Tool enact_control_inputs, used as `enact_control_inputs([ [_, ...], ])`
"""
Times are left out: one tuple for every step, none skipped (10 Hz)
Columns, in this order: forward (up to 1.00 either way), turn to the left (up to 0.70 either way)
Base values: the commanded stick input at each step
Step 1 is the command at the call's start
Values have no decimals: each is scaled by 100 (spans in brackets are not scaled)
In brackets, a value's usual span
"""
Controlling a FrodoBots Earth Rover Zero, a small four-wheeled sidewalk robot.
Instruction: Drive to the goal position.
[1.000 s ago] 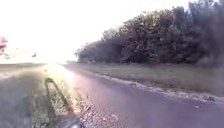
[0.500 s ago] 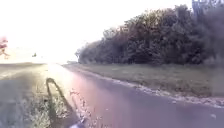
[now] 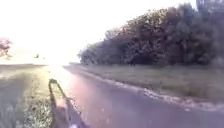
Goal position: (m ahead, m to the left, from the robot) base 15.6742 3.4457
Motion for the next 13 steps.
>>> enact_control_inputs([
  [70,12],
  [70,12],
  [70,12],
  [70,12],
  [70,12],
  [70,12],
  [70,12],
  [70,12],
  [70,12],
  [70,12],
  [70,12],
  [70,12],
  [70,12],
])
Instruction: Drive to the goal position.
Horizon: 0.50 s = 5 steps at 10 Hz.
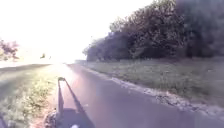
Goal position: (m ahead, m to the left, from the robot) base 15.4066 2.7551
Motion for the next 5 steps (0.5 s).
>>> enact_control_inputs([
  [70,12],
  [70,12],
  [70,12],
  [70,9],
  [70,9],
])
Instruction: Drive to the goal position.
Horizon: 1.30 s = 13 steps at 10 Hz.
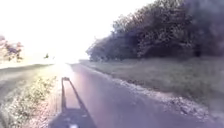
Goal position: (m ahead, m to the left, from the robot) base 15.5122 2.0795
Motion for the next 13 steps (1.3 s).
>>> enact_control_inputs([
  [70,9],
  [70,11],
  [70,13],
  [70,13],
  [70,13],
  [70,13],
  [70,13],
  [70,13],
  [70,13],
  [70,13],
  [70,13],
  [70,13],
  [70,14],
])
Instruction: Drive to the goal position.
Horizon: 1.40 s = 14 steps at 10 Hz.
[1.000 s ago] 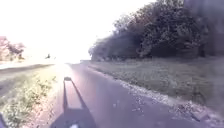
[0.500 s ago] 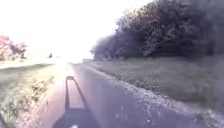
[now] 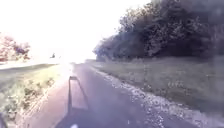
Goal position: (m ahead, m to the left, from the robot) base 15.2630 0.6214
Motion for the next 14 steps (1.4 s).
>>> enact_control_inputs([
  [70,14],
  [70,14],
  [70,14],
  [70,14],
  [70,14],
  [70,14],
  [70,14],
  [70,14],
  [70,14],
  [70,14],
  [70,14],
  [70,14],
  [70,14],
  [70,14],
])
